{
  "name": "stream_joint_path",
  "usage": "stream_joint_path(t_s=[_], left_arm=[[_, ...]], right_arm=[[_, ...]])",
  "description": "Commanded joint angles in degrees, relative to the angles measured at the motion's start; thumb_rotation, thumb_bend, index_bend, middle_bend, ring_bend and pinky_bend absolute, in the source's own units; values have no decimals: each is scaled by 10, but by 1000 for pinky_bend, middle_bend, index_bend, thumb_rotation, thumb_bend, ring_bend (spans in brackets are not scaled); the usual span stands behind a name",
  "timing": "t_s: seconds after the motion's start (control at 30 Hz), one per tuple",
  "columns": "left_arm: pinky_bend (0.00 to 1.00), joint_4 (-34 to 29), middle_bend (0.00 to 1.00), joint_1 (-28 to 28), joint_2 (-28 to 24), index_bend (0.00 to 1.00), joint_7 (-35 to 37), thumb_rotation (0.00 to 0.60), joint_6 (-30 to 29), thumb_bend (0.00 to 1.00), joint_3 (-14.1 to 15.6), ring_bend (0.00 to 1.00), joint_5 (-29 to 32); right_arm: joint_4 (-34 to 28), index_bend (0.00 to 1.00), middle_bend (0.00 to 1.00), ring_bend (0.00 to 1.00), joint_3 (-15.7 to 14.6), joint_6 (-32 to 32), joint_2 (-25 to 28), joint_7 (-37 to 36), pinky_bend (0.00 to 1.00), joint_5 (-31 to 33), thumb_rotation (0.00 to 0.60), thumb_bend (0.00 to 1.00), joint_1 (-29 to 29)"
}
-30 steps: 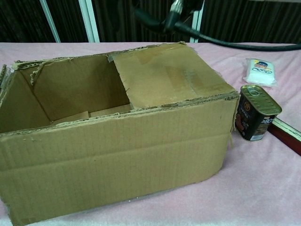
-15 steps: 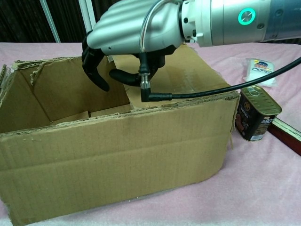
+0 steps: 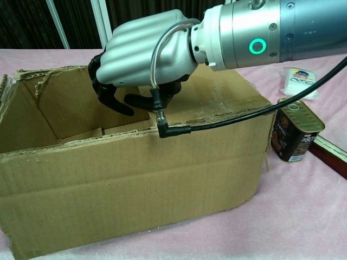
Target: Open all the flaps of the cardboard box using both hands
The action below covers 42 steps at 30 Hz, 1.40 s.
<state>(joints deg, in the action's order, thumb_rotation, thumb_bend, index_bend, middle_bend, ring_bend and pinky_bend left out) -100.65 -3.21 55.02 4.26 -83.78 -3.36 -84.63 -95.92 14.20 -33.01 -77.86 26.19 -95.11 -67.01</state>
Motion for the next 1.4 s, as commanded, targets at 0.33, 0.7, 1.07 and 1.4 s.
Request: stream_joint_path(t_s=[0.33, 0.7, 1.07, 1.4], left_arm=[[29, -4, 0, -1, -5, 0, 7, 600, -2, 89, 1, 0, 0], [29, -10, 0, -1, -9, 0, 11, 600, -3, 90, 4, 0, -4], [29, -14, 0, -2, -13, 0, 15, 600, -3, 98, 7, 0, -6], [29, -18, 0, -2, -16, 0, 18, 600, -3, 98, 11, 0, -10]], right_arm=[[1, 562, 285, 98, -12, 6, 5, 109, 221, 37, 600, 778, -3], [-9, 596, 242, 73, -21, -5, 15, 220, 217, 56, 600, 778, 1], [-37, 642, 228, 67, -19, -24, 38, 300, 217, 79, 600, 769, 5], [-64, 642, 205, 67, -14, -41, 64, 359, 217, 111, 600, 742, 6]])
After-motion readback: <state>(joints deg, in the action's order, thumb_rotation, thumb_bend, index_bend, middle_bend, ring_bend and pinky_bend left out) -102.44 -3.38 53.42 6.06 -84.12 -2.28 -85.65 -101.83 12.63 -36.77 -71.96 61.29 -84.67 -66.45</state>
